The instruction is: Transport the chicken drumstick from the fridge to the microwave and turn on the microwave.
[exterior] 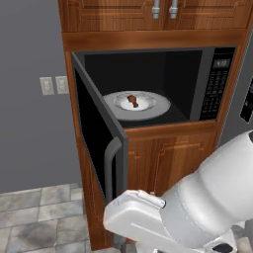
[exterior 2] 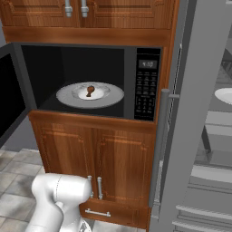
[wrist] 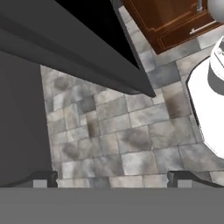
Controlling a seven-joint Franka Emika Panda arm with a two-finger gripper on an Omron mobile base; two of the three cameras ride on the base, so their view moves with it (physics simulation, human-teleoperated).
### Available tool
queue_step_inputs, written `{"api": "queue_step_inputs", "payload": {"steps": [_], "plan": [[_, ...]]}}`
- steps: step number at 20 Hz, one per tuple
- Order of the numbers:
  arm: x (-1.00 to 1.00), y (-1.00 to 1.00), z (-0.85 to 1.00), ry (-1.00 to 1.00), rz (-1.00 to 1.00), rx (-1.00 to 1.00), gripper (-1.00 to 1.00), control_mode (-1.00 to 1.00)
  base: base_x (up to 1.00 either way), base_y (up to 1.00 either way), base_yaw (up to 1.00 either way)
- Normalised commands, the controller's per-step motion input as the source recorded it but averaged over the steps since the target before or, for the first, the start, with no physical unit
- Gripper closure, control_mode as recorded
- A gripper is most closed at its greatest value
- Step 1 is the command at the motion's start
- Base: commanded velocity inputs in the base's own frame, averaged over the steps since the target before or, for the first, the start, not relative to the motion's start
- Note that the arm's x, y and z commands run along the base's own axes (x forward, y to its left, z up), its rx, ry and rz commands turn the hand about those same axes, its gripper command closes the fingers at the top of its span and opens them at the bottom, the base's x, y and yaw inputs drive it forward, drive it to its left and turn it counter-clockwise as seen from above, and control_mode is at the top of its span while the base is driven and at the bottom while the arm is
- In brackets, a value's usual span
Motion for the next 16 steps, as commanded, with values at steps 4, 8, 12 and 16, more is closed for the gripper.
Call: {"api": "queue_step_inputs", "payload": {"steps": [4, 8, 12, 16], "plan": [[0.03, 0.45, -0.07, 0.00, -0.38, 0.03, -1.00, -1.00, 0.00, 0.00, 0.00], [0.18, 0.44, -0.18, 0.00, -0.41, 0.00, -1.00, -1.00, 0.00, 0.00, 0.00], [0.33, 0.35, -0.28, 0.00, -0.38, 0.00, -1.00, -1.00, 0.00, 0.00, 0.00], [0.42, 0.21, -0.32, -0.05, -0.27, 0.00, -1.00, -1.00, 0.00, 0.00, 0.00]]}}
